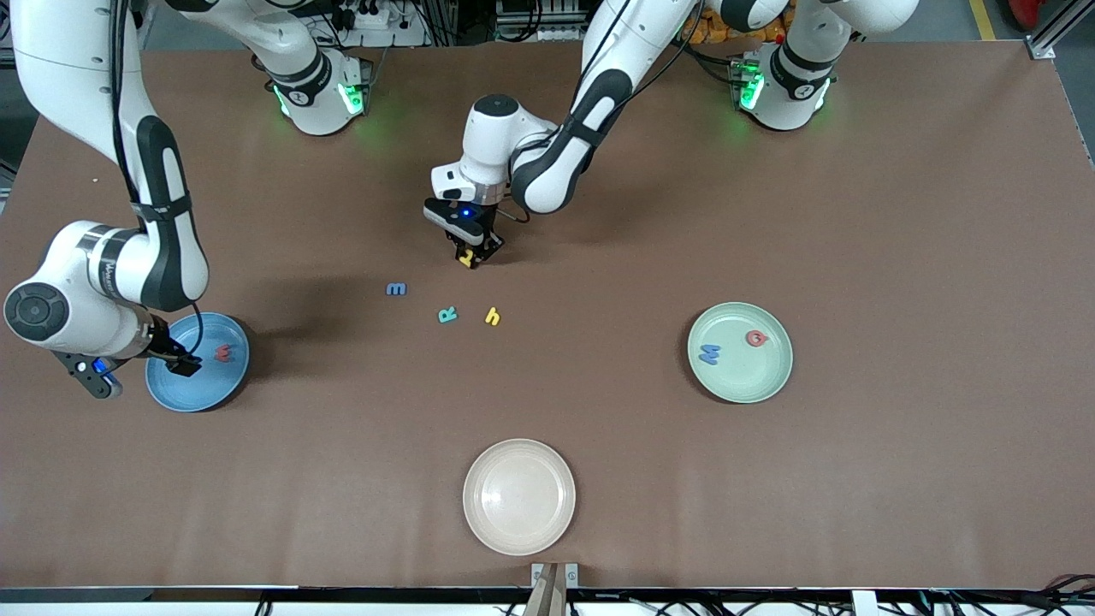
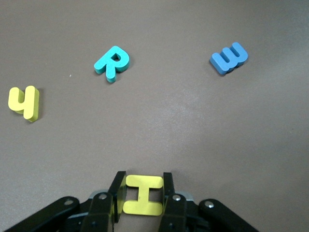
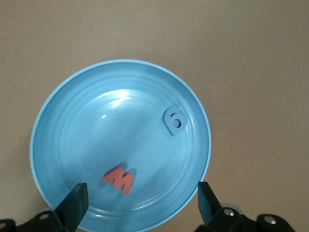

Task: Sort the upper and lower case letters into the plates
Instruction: 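Grasp the yellow H with the left gripper and lift it, then drop the H in the green plate while the right gripper reaches the E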

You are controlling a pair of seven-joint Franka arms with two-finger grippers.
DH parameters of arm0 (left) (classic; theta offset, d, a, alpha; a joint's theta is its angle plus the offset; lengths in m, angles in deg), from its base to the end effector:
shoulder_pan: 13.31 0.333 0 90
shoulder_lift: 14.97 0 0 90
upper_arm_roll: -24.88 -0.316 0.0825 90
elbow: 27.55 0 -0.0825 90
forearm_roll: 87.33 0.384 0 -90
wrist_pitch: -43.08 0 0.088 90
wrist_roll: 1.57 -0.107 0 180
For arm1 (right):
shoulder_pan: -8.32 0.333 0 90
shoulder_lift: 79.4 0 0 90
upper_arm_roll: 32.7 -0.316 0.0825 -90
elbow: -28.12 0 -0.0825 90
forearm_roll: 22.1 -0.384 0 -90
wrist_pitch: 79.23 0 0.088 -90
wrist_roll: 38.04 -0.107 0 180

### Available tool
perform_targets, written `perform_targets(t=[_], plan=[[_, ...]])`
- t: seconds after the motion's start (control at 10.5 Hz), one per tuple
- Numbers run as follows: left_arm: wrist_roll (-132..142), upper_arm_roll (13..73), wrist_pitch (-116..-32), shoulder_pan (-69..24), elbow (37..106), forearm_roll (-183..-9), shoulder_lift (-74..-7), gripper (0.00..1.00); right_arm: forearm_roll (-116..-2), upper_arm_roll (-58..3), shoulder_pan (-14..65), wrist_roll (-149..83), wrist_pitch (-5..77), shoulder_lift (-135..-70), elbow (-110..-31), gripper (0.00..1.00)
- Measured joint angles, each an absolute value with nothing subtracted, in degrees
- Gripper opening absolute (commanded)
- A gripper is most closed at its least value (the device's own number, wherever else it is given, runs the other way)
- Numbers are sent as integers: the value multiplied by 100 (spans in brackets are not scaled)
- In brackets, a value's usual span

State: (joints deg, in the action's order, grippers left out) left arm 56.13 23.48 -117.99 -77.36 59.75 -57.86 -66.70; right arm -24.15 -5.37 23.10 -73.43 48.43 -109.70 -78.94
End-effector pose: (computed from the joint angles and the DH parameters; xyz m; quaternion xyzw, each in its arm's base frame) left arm 0.3111 -0.6610 0.1575 0.9363 -0.2672 0.2086 0.0919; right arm 0.6141 -0.1189 0.2505 0.9113 -0.3944 -0.0331 0.1134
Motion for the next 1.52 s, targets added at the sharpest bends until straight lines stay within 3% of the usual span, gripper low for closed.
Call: perform_targets(t=[0.28, 0.85, 1.52], plan=[[5611, 2348, -11618, -7728, 5936, -5786, -6660, 17, -2558, -890, 2352, -7946, 4771, -10969, -7894, 100], [4200, 2630, -10224, -7066, 5915, -6283, -6371, 15, -3344, -1044, 2983, -8730, 4721, -10821, -8257, 100], [1968, 2652, -8849, -6214, 5912, -7416, -5939, 15, -3370, -1052, 3767, -10212, 5888, -9648, -10121, 100]])
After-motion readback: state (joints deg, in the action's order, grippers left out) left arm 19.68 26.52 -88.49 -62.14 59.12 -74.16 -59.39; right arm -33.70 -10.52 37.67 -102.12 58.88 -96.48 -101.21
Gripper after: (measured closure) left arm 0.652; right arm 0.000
